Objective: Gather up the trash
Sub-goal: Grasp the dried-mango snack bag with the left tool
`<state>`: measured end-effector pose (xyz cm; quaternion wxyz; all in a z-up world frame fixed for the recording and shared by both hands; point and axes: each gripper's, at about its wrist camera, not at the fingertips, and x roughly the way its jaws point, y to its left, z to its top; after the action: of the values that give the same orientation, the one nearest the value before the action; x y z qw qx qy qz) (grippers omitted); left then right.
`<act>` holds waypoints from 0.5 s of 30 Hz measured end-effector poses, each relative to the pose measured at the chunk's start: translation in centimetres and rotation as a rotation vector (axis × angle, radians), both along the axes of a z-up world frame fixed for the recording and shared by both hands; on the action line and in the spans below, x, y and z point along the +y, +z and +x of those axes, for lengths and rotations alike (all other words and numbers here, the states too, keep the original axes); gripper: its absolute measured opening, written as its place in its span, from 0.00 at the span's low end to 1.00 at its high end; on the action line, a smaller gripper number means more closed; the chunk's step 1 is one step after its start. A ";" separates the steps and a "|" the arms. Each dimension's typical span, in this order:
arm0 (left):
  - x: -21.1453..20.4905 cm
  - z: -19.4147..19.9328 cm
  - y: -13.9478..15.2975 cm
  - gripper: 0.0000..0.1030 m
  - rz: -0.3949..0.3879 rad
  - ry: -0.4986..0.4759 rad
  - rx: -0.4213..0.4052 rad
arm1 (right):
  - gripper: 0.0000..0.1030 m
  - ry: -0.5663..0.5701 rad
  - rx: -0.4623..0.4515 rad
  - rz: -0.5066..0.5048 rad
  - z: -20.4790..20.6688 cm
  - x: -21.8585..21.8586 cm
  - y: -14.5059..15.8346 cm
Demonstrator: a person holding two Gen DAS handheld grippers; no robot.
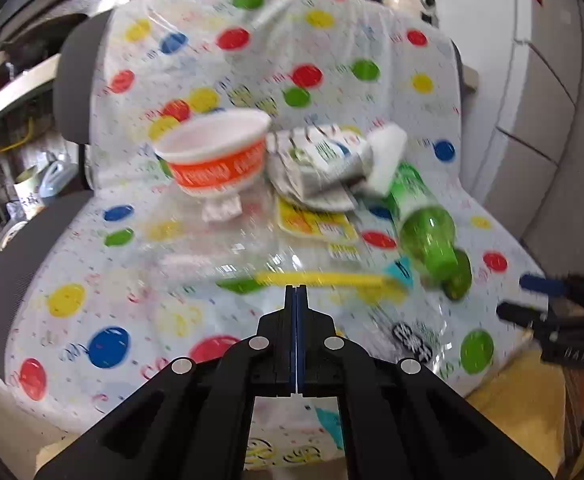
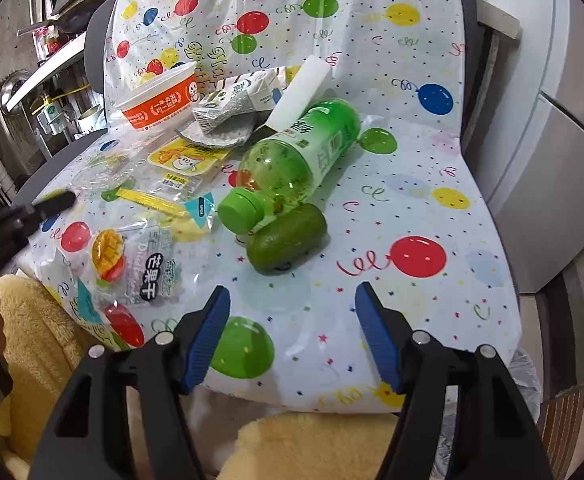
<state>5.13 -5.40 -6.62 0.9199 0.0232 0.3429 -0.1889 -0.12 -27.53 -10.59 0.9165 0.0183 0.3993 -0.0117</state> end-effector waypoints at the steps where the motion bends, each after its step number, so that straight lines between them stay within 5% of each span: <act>1: 0.2 0.2 0.3 0.00 0.000 0.008 -0.003 | 0.63 0.003 0.001 0.000 0.2 0.2 0.0; 11: 3.9 1.1 -1.5 0.05 0.028 0.095 0.080 | 0.63 0.208 0.042 -0.013 1.5 6.7 -2.0; 15: 4.4 0.7 -2.0 0.15 0.023 0.071 0.109 | 0.66 0.210 0.059 -0.020 3.0 7.9 -3.1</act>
<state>5.86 -1.02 -8.61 0.9056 0.0112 0.3954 -0.1531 2.83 -19.66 -13.64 0.9008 -0.0333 0.4255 0.0799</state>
